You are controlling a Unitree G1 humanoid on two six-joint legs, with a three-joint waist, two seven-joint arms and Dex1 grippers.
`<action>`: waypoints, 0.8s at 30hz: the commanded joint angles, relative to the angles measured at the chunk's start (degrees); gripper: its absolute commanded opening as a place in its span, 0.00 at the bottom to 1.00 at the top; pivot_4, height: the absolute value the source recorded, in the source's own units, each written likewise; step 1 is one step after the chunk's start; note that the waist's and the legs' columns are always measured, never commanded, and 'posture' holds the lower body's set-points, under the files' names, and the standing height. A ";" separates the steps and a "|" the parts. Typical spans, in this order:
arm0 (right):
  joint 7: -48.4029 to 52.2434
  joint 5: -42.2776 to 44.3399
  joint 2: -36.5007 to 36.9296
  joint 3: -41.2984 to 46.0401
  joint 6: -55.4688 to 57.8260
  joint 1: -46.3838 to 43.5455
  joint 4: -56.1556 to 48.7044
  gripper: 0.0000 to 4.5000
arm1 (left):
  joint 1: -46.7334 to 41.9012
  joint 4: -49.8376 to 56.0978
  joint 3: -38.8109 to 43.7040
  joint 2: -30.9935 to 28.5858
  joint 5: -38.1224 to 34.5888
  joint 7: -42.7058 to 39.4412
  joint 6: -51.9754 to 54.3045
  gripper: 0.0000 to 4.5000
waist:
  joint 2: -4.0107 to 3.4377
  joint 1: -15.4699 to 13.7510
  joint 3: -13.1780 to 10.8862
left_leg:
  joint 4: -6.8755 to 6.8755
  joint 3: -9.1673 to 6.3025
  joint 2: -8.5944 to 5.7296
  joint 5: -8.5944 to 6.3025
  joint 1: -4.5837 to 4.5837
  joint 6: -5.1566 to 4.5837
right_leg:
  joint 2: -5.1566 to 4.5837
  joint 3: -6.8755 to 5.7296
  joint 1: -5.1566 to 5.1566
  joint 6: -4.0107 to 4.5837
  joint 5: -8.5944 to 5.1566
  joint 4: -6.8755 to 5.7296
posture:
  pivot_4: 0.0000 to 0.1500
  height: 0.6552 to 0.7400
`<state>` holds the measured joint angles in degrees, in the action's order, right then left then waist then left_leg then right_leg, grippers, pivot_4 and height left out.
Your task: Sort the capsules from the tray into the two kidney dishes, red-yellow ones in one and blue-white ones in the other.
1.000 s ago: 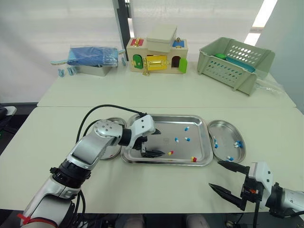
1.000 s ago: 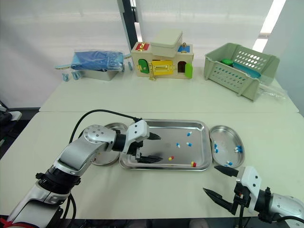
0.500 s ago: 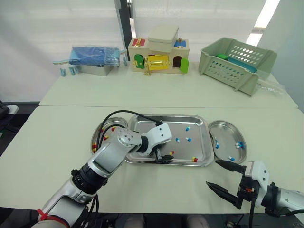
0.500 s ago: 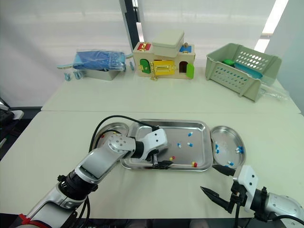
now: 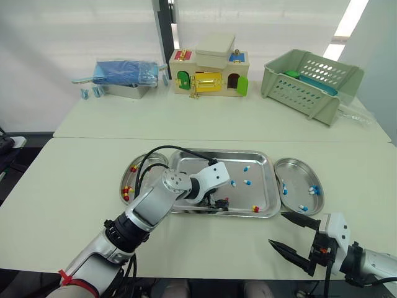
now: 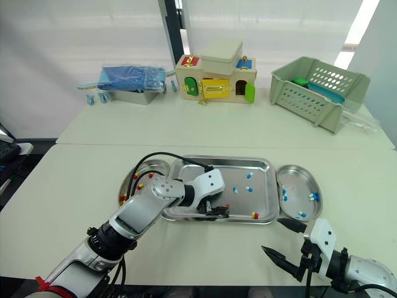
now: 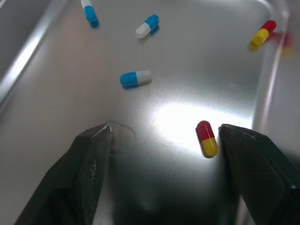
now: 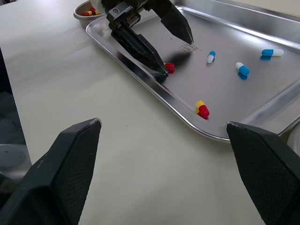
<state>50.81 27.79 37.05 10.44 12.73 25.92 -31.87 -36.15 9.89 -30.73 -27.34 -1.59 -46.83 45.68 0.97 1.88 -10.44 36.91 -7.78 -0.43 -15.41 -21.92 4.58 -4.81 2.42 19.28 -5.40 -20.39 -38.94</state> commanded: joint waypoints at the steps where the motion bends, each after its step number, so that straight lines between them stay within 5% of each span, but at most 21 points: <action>1: -0.62 0.51 -0.07 0.56 -0.36 0.30 -2.95 1.00 | 0.29 0.44 -0.40 0.16 0.97 0.22 -0.68 0.58 | 0.00 0.00 0.00 | 0.00 0.00 0.00 0.00 0.00 0.00 | 0.00 0.00 0.00 0.00 0.00 0.00 | 1.00 1.00; 9: -0.94 0.69 0.23 0.50 0.15 0.12 -3.35 1.00 | 0.16 0.17 -0.60 -0.39 0.97 -0.36 -0.70 0.01 | 0.00 -0.01 0.00 | 0.00 0.00 -0.01 0.00 0.00 0.00 | 0.00 0.00 0.00 0.00 0.00 0.00 | 1.00 1.00; 24: 1.87 -0.29 0.24 -1.11 -3.25 2.33 -3.26 1.00 | 0.32 6.50 7.18 -5.36 -3.22 -1.93 5.74 0.01 | -0.01 0.07 0.01 | -0.01 -0.02 0.01 0.00 0.01 0.00 | 0.00 -0.01 0.01 0.00 0.00 -0.01 | 1.00 1.00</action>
<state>51.87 27.69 37.10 9.50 11.00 27.97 -33.43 -36.00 13.75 -26.73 -31.73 -3.99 -48.61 50.03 0.96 1.95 -10.44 36.89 -7.79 -0.42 -15.42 -21.90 4.57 -4.81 2.42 19.29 -5.40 -20.39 -38.96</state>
